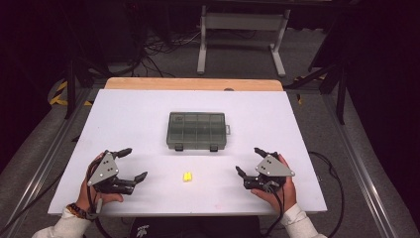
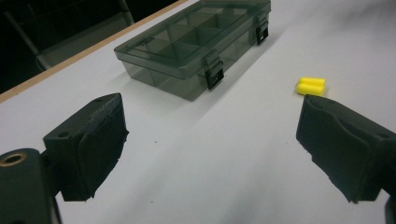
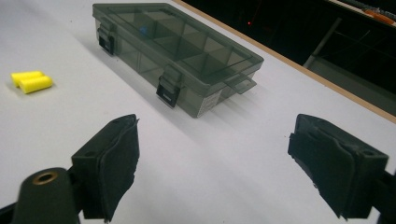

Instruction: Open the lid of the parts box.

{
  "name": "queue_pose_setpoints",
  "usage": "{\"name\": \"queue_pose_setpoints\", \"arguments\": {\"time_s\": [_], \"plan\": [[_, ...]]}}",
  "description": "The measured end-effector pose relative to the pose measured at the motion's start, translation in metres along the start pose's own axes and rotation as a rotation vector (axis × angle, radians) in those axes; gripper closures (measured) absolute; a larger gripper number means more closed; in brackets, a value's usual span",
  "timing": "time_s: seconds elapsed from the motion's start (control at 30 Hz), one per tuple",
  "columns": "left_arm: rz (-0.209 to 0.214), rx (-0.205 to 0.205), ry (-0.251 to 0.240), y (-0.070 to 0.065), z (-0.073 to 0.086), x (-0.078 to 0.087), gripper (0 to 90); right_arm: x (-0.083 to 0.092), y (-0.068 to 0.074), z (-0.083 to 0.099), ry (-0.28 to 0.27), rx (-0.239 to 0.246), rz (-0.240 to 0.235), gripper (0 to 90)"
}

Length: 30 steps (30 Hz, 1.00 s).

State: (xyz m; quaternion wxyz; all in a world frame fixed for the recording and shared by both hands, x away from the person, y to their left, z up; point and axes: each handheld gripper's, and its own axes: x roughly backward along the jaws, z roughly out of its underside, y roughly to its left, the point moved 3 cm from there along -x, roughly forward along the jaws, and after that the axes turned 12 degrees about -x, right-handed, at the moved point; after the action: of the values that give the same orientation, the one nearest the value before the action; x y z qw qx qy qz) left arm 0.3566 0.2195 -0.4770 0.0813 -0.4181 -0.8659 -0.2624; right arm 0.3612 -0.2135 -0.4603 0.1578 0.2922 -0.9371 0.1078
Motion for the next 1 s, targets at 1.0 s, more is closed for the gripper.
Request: {"name": "queue_pose_setpoints", "arguments": {"time_s": [1.0], "plan": [[0.141,0.029,0.185,0.036,-0.019,-0.095,30.4,-0.089,-0.009,-0.022,0.262,-0.042,-0.131,33.1]]}}
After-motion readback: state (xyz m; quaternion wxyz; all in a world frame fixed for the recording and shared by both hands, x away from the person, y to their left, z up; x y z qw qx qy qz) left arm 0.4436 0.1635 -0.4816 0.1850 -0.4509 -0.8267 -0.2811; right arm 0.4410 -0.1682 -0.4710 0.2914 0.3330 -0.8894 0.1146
